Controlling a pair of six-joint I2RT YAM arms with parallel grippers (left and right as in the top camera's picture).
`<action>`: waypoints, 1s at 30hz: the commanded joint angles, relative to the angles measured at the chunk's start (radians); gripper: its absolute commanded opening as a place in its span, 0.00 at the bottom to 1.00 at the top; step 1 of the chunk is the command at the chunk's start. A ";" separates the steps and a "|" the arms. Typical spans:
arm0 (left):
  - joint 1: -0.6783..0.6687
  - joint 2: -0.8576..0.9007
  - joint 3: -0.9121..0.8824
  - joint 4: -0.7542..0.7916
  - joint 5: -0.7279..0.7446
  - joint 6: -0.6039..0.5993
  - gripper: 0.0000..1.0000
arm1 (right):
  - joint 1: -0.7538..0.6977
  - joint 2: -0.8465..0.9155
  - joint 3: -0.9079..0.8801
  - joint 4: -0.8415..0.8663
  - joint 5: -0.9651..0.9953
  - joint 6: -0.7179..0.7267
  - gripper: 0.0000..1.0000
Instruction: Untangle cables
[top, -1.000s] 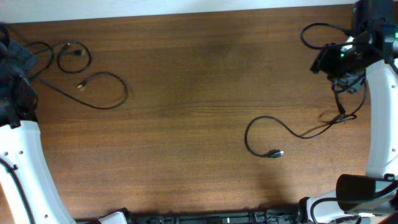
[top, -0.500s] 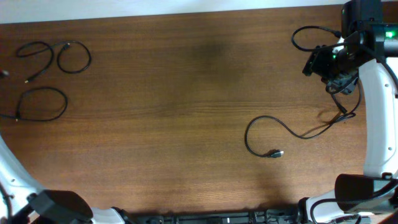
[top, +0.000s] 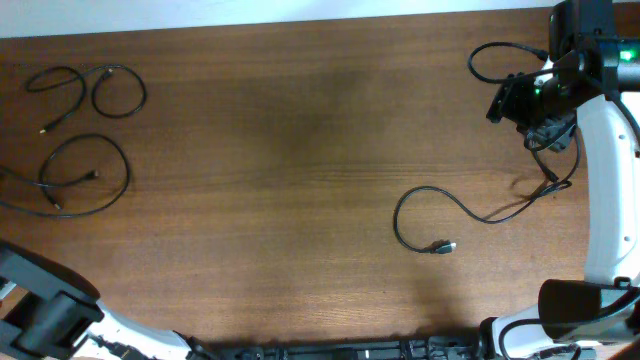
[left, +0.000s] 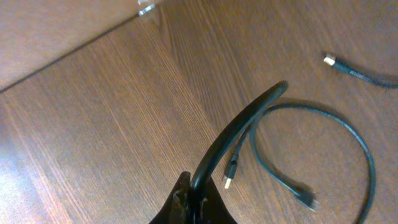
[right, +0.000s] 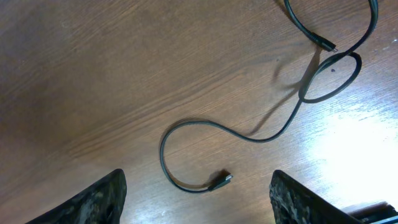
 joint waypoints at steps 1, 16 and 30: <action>0.004 0.043 0.006 0.014 0.026 0.109 0.12 | 0.006 0.006 0.003 -0.003 -0.006 -0.004 0.72; -0.034 0.080 0.005 0.011 0.419 0.113 0.54 | 0.015 0.021 0.003 0.012 -0.055 -0.003 0.73; -0.136 0.312 -0.002 -0.022 0.230 0.111 0.17 | 0.144 0.053 0.001 0.039 -0.054 -0.003 0.73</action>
